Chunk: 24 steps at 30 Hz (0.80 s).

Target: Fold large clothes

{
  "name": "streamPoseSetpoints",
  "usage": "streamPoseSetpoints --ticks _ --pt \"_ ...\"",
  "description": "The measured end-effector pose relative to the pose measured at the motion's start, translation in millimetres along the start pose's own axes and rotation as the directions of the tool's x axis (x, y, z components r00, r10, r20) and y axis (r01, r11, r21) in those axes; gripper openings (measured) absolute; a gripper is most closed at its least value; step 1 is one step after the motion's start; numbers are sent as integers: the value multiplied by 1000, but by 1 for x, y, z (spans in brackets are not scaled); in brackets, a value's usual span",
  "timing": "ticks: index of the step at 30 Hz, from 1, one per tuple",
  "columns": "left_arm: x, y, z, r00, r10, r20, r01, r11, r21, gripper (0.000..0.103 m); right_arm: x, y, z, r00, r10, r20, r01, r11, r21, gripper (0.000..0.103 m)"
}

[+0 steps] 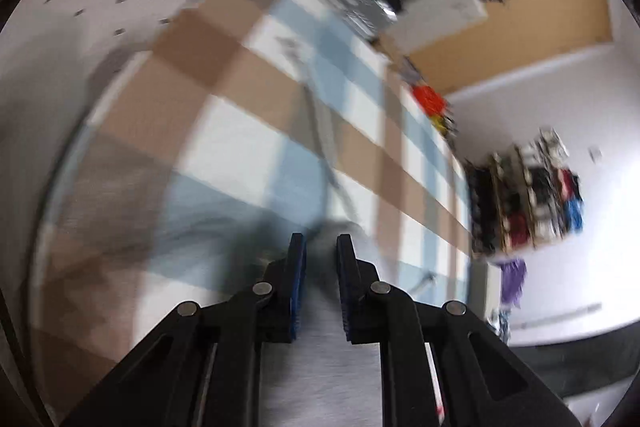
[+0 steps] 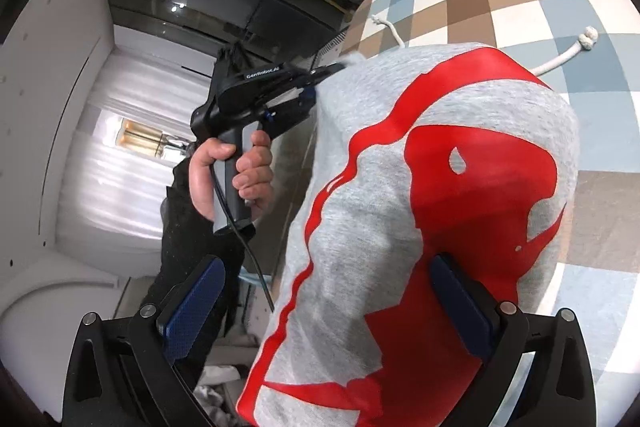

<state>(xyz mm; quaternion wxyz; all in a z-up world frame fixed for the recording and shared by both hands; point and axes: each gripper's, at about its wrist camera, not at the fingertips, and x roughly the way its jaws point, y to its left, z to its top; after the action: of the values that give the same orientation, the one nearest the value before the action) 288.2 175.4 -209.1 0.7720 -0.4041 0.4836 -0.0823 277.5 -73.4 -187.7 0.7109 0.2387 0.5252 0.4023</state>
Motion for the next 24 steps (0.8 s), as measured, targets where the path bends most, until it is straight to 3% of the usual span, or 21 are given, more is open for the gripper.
streamPoseSetpoints --ticks 1,4,9,11,14,16,18,20,23,24 --pt "0 5 0 999 34 -5 -35 999 -30 10 1 3 -1 1000 -23 -1 23 1000 -13 103" --pt "-11 5 -10 999 -30 -43 28 998 -50 10 7 15 -5 994 -105 -8 104 992 -75 103" --pt "-50 -54 -72 993 -60 -105 80 978 192 12 10 21 -5 988 -153 -1 152 984 -93 103" --pt "-62 -77 -107 989 -78 -128 113 950 291 16 7 19 -4 991 -134 14 134 988 -70 103" --pt "-63 -82 -144 975 -91 -202 160 921 356 39 -4 16 -9 993 -106 47 108 994 -33 103" --pt "-55 -74 -158 969 -54 -243 146 914 379 42 -16 22 -15 996 -66 63 68 998 -20 103" --pt "-54 -65 -169 978 5 -210 89 895 437 42 -29 30 -26 996 79 44 -79 997 -8 103" --pt "-59 -62 -177 989 7 -147 65 874 481 42 -30 35 -38 978 207 -14 -207 978 24 103" --pt "-56 -57 -183 993 45 -110 16 864 504 42 -7 33 -60 971 173 -166 -163 984 74 103" --pt "-58 -55 -185 994 50 -95 4 867 499 42 -5 34 -64 973 166 -161 -160 986 48 103"
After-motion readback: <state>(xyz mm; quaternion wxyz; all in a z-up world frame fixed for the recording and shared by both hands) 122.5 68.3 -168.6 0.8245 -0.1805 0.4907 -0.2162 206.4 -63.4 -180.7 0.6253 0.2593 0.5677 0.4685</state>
